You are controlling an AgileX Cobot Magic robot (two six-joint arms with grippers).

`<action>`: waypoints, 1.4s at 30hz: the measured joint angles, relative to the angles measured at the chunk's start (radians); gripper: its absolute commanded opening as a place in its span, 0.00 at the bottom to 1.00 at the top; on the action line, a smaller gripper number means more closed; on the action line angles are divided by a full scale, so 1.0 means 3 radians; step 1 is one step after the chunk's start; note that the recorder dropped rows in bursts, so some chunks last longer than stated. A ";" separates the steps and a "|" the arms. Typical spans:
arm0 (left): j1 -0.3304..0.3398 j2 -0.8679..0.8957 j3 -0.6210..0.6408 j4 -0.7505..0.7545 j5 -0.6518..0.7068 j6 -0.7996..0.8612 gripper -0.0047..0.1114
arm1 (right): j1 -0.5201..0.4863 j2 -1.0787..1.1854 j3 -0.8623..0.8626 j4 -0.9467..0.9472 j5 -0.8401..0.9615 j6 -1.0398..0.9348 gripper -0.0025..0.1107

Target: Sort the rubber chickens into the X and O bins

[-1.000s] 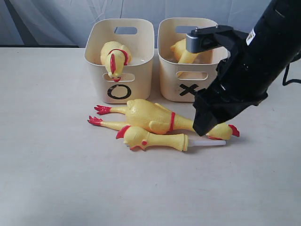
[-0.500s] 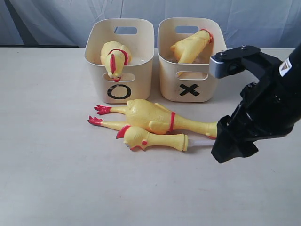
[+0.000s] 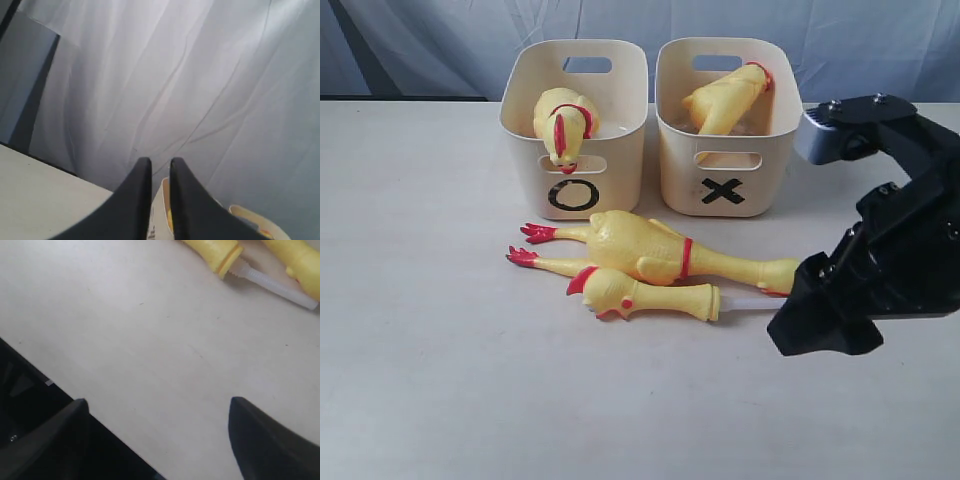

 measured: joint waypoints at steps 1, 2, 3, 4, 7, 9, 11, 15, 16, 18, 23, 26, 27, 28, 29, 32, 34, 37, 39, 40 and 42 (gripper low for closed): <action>-0.0077 0.0141 -0.0065 0.0025 0.0018 0.0033 0.16 | 0.0000 -0.0037 0.0035 0.0015 -0.0033 0.0000 0.66; -0.0150 0.0254 -0.0133 0.0038 0.0035 0.0087 0.16 | 0.0000 -0.0066 0.0071 0.0022 -0.0048 0.0006 0.66; -0.0275 0.0426 -0.0241 0.0057 0.0050 0.0164 0.16 | 0.0000 -0.0101 0.0104 0.0028 -0.0067 0.0006 0.66; -0.0366 0.0541 -0.0313 0.0062 0.0059 0.0263 0.16 | 0.0000 -0.0135 0.0127 0.0029 -0.0088 0.0006 0.66; -0.0694 0.0956 -0.0565 0.0100 0.0064 0.0608 0.16 | 0.0000 -0.0223 0.0176 0.0043 -0.0145 0.0006 0.66; -0.0905 0.1250 -0.0708 0.0123 0.0066 0.0870 0.16 | 0.0000 -0.0264 0.0184 0.0050 -0.0159 0.0006 0.66; -0.1064 0.1504 -0.0821 0.0141 0.0066 0.1074 0.16 | 0.0000 -0.0310 0.0184 0.0050 -0.0184 0.0006 0.66; -0.1351 0.2027 -0.1036 0.0148 0.0073 0.1325 0.14 | 0.0000 -0.0391 0.0186 0.0057 -0.0196 0.0006 0.66; -0.1404 0.2126 -0.1091 0.0156 0.0081 0.1350 0.12 | 0.0000 -0.0407 0.0192 0.0057 -0.0192 0.0006 0.66; -0.1536 0.2362 -0.1214 0.0195 0.0123 0.1396 0.04 | 0.0000 -0.0445 0.0192 0.0057 -0.0192 0.0006 0.66; -0.1957 0.3078 -0.1676 0.0153 0.0630 0.2022 0.04 | 0.0000 -0.0558 0.0192 -0.0051 -0.0138 0.0168 0.66; -0.2088 0.3364 -0.1854 -0.0074 0.1086 0.2705 0.10 | 0.0000 -0.0622 0.0192 -0.0303 -0.0120 0.0407 0.66; -0.2131 0.3496 -0.1878 -0.0260 0.1244 0.3161 0.13 | 0.0000 -0.0661 0.0193 -0.0464 -0.0114 0.0545 0.66; -0.2138 0.3560 -0.1887 -0.0359 0.1292 0.3348 0.21 | 0.0000 -0.0675 0.0193 -0.0514 -0.0111 0.0599 0.66; -0.2145 0.3685 -0.1889 -0.0602 0.1372 0.3799 0.30 | 0.0000 -0.0710 0.0193 -0.0584 -0.0106 0.0655 0.66; -0.2152 0.3960 -0.1889 -0.1276 0.1527 0.4705 0.47 | 0.0000 -0.0766 0.0193 -0.0610 -0.0099 0.0686 0.66; -0.2152 0.4161 -0.1889 -0.1699 0.1605 0.5171 0.47 | 0.0000 -0.0766 0.0193 -0.0618 -0.0099 0.0700 0.66; -0.2173 0.4403 -0.1894 -0.1936 0.1528 0.5642 0.47 | 0.0000 -0.0766 0.0193 -0.0618 -0.0099 0.0706 0.66; -0.2217 0.4505 -0.1920 -0.1982 0.1500 0.5787 0.47 | 0.0000 -0.0766 0.0193 -0.0618 -0.0099 0.0706 0.66; -0.2246 0.4561 -0.1933 -0.2001 0.1483 0.5867 0.47 | 0.0000 -0.0766 0.0193 -0.0618 -0.0099 0.0706 0.66; -0.2305 0.4661 -0.1967 -0.2026 0.1429 0.6005 0.47 | 0.0000 -0.0766 0.0193 -0.0618 -0.0099 0.0706 0.66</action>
